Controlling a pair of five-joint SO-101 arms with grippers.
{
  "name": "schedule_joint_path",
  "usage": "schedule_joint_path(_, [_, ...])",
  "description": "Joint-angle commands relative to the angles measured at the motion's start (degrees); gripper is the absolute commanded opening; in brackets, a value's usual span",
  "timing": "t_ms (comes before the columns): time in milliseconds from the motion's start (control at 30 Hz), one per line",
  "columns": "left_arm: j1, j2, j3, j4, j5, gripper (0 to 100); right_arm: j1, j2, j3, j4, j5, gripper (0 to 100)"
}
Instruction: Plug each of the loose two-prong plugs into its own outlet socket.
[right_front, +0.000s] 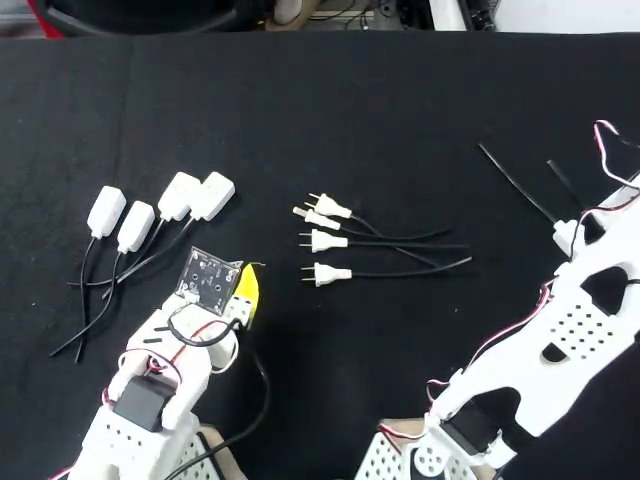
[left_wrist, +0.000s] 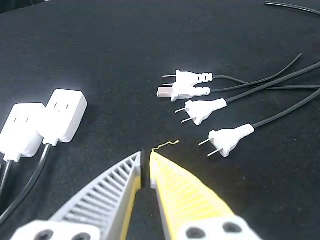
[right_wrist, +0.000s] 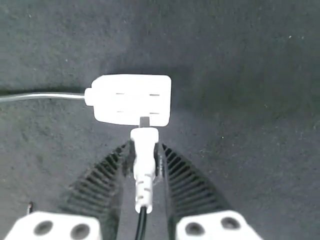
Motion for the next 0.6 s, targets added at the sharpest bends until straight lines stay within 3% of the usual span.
schedule_joint_path(0, [-0.57, -0.44, 0.66, -0.79, -0.62, 5, 0.26, -0.75, -4.35, 1.93, 0.53, 1.3])
schedule_joint_path(567, [-0.57, -0.44, 1.01, -1.23, -0.62, 5, 2.55, 5.58, -5.14, -2.20, 5.19, 1.4])
